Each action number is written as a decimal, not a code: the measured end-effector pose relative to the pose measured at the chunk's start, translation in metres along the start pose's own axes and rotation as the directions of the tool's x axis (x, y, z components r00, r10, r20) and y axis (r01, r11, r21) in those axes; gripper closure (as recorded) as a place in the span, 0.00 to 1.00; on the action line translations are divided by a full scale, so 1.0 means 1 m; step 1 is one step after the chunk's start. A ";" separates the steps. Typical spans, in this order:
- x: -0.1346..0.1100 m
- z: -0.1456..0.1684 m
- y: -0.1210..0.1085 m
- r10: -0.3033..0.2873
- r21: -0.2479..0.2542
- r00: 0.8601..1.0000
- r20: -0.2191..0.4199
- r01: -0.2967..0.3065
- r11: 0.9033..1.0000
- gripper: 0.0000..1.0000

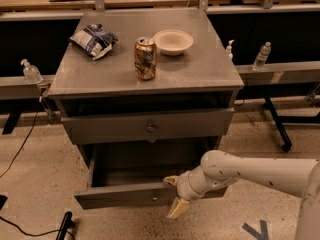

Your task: Open middle drawer

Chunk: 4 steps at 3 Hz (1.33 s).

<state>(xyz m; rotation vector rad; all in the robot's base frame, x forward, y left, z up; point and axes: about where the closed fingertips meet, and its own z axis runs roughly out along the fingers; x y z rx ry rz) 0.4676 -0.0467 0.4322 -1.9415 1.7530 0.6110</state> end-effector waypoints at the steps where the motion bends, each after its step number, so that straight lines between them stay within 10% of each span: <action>1: 0.001 -0.009 0.030 0.030 -0.023 1.000 0.002 -0.030 0.999 0.33; 4: 0.001 -0.012 0.039 0.036 -0.028 0.999 0.005 -0.036 0.999 0.26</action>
Offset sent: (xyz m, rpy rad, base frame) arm -0.0566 -0.0201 0.0141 -0.0039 0.0633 -0.0165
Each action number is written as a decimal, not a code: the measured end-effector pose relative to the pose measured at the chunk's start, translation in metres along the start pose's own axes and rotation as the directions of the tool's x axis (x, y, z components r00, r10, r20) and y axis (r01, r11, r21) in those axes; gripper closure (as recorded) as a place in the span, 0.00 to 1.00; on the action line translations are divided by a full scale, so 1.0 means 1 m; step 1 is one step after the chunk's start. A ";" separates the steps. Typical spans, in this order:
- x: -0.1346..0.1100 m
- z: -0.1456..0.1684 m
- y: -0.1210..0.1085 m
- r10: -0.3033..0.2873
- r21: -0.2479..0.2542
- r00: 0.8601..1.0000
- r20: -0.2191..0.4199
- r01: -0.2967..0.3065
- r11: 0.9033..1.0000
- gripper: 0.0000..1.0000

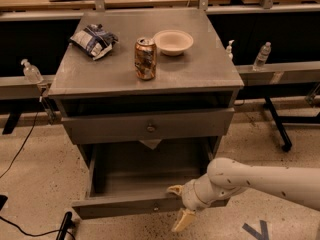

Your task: Open middle drawer

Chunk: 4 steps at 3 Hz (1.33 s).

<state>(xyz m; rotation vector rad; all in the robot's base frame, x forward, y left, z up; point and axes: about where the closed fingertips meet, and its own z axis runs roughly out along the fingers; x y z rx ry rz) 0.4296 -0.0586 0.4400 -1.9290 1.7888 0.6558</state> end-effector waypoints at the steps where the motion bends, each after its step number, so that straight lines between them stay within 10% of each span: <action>1: -0.004 -0.025 -0.020 -0.013 0.084 0.997 0.071 0.007 0.996 0.26; 3: -0.001 -0.083 -0.048 -0.011 0.290 0.963 0.270 -0.071 0.954 0.09; 4: 0.002 -0.086 -0.048 -0.001 0.306 0.959 0.283 -0.089 0.948 0.00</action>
Offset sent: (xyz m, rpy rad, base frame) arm 0.0661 -0.0653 0.0950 0.3630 -0.2685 -0.2181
